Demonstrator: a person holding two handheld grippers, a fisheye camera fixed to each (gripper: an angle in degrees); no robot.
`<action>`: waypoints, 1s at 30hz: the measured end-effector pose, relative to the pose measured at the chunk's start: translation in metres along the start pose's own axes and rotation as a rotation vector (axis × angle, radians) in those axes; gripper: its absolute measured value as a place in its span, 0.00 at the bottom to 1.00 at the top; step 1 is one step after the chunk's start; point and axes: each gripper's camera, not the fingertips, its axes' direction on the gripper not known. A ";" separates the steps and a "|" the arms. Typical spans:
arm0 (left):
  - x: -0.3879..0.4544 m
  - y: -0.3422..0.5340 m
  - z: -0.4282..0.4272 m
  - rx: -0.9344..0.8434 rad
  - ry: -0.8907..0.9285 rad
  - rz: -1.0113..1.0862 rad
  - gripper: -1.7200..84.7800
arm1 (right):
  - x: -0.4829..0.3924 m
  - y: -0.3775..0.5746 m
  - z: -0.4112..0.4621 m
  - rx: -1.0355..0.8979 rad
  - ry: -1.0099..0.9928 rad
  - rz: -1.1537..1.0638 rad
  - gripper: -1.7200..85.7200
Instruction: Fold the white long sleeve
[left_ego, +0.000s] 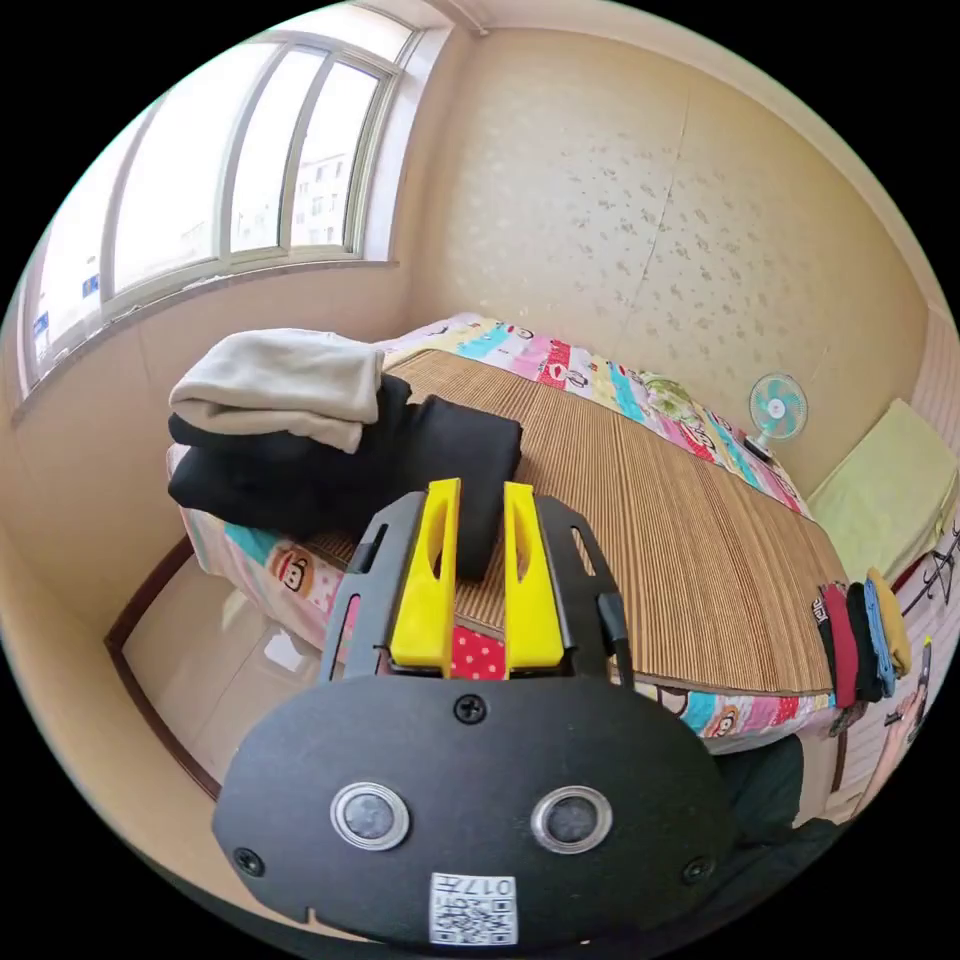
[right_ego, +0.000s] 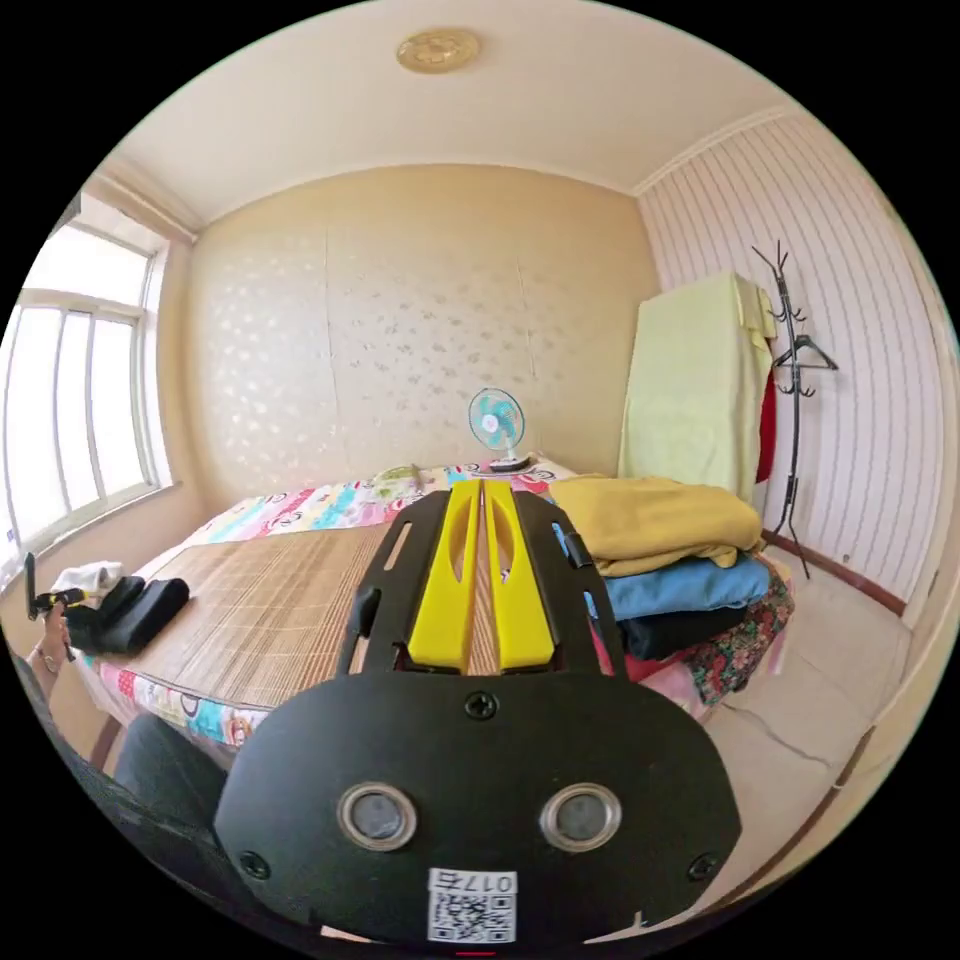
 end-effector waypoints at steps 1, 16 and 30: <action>-0.016 -0.031 0.005 0.018 -0.041 -0.010 0.15 | -0.006 0.005 0.013 -0.038 -0.095 0.027 0.02; 0.005 -0.095 0.111 -0.052 0.210 -0.263 0.01 | 0.007 0.075 0.066 -0.375 -0.521 0.355 0.02; 0.244 0.167 -0.016 -0.475 0.858 0.255 0.06 | -0.006 0.138 0.122 -0.621 -0.557 0.271 0.02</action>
